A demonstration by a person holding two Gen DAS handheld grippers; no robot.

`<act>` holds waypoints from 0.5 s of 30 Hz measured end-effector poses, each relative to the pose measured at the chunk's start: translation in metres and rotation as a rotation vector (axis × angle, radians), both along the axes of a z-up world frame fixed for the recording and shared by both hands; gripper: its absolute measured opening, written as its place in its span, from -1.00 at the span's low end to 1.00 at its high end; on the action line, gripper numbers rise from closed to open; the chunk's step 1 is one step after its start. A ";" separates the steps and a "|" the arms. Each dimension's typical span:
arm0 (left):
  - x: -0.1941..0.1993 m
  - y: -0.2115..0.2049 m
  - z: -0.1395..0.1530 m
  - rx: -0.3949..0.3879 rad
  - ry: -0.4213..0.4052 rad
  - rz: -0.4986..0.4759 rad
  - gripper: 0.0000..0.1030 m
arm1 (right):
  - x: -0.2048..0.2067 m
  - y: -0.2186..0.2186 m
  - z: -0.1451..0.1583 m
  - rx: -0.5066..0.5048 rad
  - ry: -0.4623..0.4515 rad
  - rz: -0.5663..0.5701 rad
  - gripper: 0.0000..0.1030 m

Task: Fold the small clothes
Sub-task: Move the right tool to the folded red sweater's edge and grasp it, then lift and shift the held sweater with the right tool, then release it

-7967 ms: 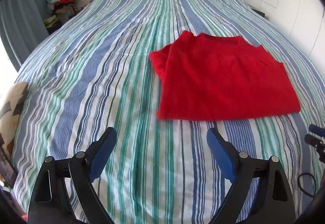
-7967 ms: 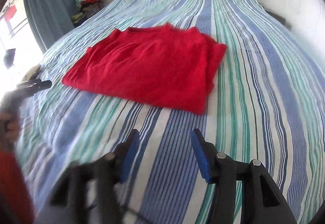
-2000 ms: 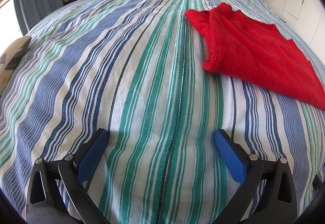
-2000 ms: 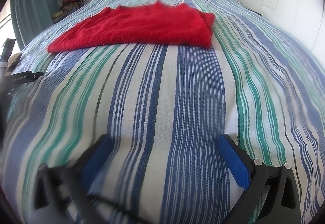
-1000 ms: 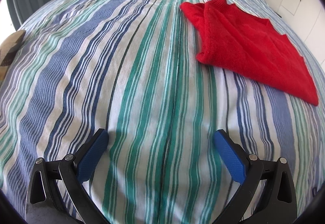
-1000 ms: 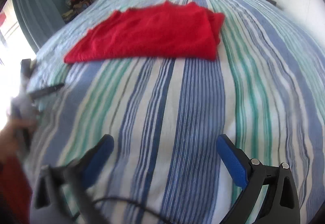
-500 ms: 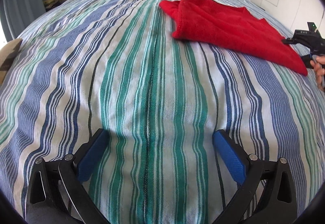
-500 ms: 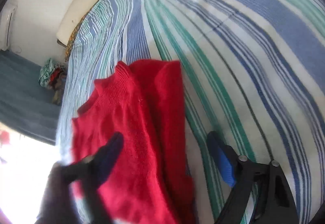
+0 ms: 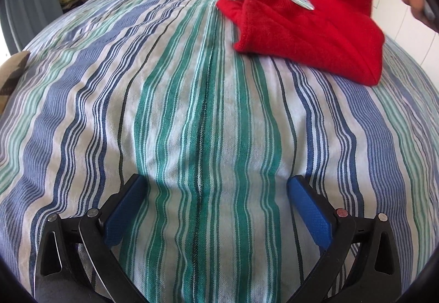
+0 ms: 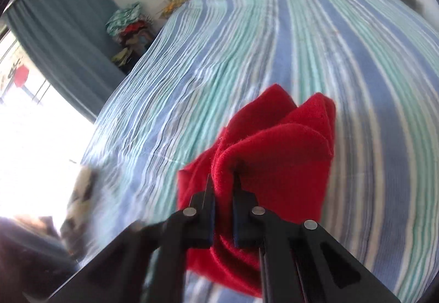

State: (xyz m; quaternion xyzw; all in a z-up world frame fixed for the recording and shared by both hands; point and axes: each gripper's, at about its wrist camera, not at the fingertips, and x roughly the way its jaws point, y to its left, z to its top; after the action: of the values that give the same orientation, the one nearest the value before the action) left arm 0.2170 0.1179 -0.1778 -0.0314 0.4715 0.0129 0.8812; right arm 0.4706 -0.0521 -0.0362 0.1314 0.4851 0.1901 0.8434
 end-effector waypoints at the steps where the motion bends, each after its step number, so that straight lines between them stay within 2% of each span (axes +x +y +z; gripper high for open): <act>1: 0.000 0.000 0.000 -0.001 -0.002 0.000 0.99 | 0.003 0.024 -0.009 -0.026 0.005 0.021 -0.79; 3: -0.001 0.001 0.000 -0.001 -0.005 0.000 0.99 | 0.006 0.060 -0.036 -0.017 0.066 0.067 -0.54; 4: -0.002 0.001 0.000 -0.002 -0.006 0.000 0.99 | 0.007 0.071 -0.051 0.057 0.140 0.100 -0.18; 5: -0.002 0.001 0.000 -0.002 -0.006 0.000 0.99 | 0.005 0.076 -0.062 0.139 0.200 0.116 -0.01; 6: -0.002 0.001 0.000 -0.002 -0.006 0.000 0.99 | 0.000 0.075 -0.064 0.203 0.212 0.117 0.00; 8: -0.002 0.001 0.000 0.000 -0.006 0.000 0.99 | -0.011 0.064 -0.052 0.296 0.176 0.142 0.00; 10: -0.002 0.001 0.000 0.002 -0.006 0.000 0.99 | -0.020 0.041 -0.030 0.314 0.106 0.138 0.00; 11: -0.002 0.001 0.000 0.003 -0.006 0.001 0.99 | -0.022 0.028 -0.021 0.298 0.069 0.120 0.00; 13: -0.002 0.001 0.000 0.004 -0.007 0.001 0.99 | -0.023 0.006 -0.012 0.182 0.022 0.058 -0.02; 15: -0.002 0.000 0.000 0.005 -0.010 0.001 0.99 | -0.021 0.001 -0.023 0.084 0.053 0.038 -0.39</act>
State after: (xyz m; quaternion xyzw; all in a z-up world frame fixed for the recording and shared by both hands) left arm 0.2145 0.1182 -0.1776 -0.0297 0.4671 0.0143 0.8836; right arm 0.4491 -0.0515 -0.0593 0.1627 0.5011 0.2227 0.8203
